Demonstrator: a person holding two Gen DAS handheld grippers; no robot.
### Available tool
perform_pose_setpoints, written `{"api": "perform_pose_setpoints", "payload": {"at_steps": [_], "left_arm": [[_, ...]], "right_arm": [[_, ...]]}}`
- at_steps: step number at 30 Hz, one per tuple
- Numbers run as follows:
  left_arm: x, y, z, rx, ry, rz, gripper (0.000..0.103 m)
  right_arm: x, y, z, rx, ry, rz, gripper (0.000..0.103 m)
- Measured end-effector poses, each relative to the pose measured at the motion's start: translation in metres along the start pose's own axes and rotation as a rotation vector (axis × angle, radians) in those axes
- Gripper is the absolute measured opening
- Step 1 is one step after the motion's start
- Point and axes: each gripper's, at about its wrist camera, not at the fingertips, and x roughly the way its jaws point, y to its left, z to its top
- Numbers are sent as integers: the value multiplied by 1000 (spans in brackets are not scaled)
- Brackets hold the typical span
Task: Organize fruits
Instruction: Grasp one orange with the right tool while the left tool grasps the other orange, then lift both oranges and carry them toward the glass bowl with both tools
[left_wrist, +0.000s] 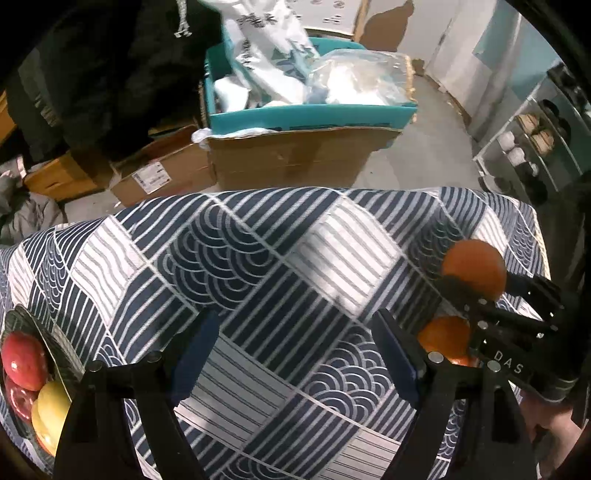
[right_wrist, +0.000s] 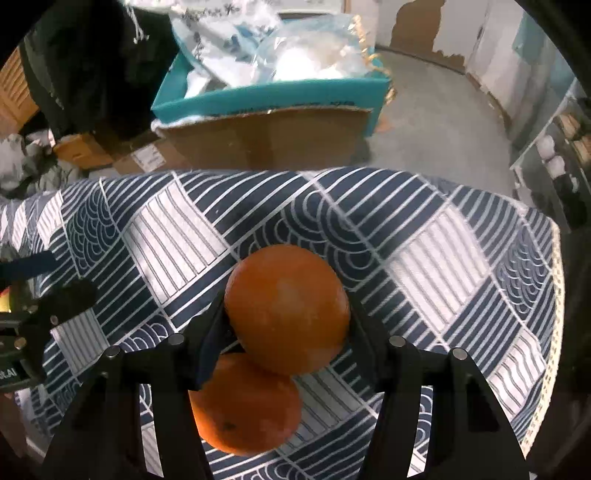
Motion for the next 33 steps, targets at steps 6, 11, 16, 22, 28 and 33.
{"api": "perform_pose_setpoints", "payload": {"at_steps": [6, 11, 16, 22, 28, 33], "left_arm": [[-8, -24, -3, 25, -4, -33, 86], [-12, -47, -9, 61, -2, -51, 86], [-9, -67, -16, 76, 11, -74, 86], [2, -92, -25, 111, 45, -87, 86], [14, -106, -36, 128, 67, -97, 86], [30, -113, -41, 139, 97, -90, 86]], "right_arm": [[-25, -19, -9, 54, -38, -6, 61], [-39, -35, -25, 83, -44, -15, 61], [-47, -55, -45, 125, -33, -19, 61], [-50, -74, -68, 153, -15, -36, 61], [-50, -92, -90, 190, 0, -43, 61], [-45, -101, -101, 215, 14, -34, 61]]}}
